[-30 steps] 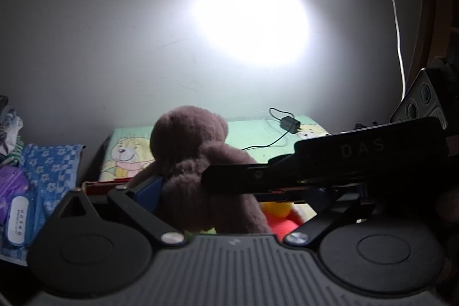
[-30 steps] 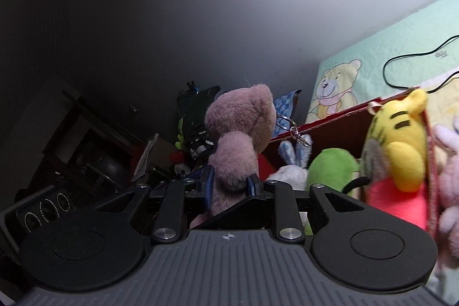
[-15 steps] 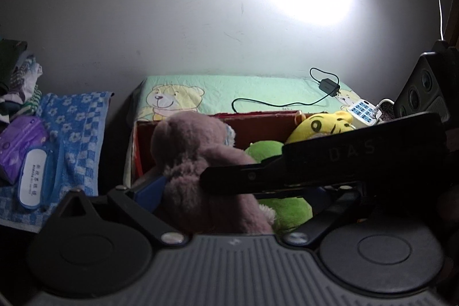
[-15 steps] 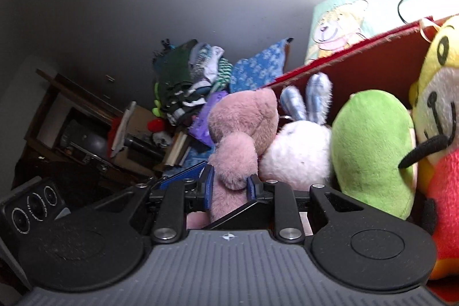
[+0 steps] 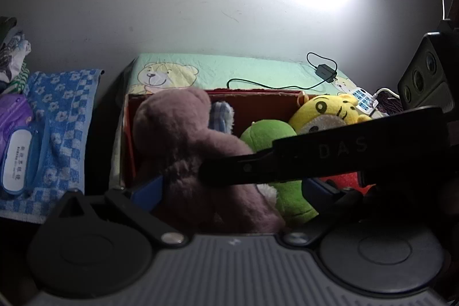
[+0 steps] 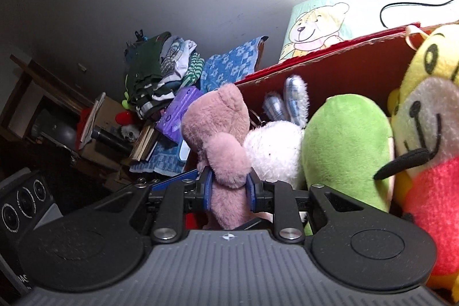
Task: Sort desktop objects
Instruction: 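Lower the pink teddy bear into the red box and open the right tool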
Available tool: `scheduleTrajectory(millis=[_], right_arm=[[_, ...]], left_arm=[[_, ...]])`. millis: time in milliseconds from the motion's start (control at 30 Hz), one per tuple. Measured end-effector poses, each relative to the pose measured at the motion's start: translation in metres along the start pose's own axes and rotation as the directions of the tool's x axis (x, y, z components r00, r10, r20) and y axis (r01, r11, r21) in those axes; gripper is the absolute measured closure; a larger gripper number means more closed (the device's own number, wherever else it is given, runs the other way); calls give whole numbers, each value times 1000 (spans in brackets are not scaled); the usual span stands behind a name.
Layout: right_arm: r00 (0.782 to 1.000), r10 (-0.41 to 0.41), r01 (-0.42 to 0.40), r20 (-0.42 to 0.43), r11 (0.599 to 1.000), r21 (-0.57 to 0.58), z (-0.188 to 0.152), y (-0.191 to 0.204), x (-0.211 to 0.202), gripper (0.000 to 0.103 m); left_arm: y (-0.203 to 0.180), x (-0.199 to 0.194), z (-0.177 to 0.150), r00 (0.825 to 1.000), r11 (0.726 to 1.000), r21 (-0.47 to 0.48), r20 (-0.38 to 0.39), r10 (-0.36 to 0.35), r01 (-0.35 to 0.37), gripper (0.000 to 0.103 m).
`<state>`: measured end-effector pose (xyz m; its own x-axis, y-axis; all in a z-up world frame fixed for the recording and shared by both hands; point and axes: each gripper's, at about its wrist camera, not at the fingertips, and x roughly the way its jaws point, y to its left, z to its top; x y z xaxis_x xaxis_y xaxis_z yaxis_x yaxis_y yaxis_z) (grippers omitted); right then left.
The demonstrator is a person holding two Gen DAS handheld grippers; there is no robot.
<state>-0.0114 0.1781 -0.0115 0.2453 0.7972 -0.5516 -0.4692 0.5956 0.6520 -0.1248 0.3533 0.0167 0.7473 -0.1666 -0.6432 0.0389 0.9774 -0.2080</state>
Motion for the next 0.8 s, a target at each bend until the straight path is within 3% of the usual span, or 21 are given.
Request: scheduleTrajectory(millis=[200, 400, 667, 800], right_arm=[[999, -24, 23, -46, 1000, -3, -5, 8, 14, 77], [997, 6, -4, -79, 1000, 22, -5, 2, 23, 76], [994, 70, -62, -87, 994, 94, -12, -14, 22, 73], [995, 87, -82, -48, 992, 93, -13, -10, 8, 65]], left_arm=[[-4, -16, -6, 999, 999, 19, 6, 33, -33, 3], [4, -11, -11, 999, 999, -36, -23, 31, -32, 3], [-4, -5, -13, 998, 998, -14, -32, 53, -53, 3], [-6, -7, -12, 997, 997, -15, -35, 74, -74, 2]])
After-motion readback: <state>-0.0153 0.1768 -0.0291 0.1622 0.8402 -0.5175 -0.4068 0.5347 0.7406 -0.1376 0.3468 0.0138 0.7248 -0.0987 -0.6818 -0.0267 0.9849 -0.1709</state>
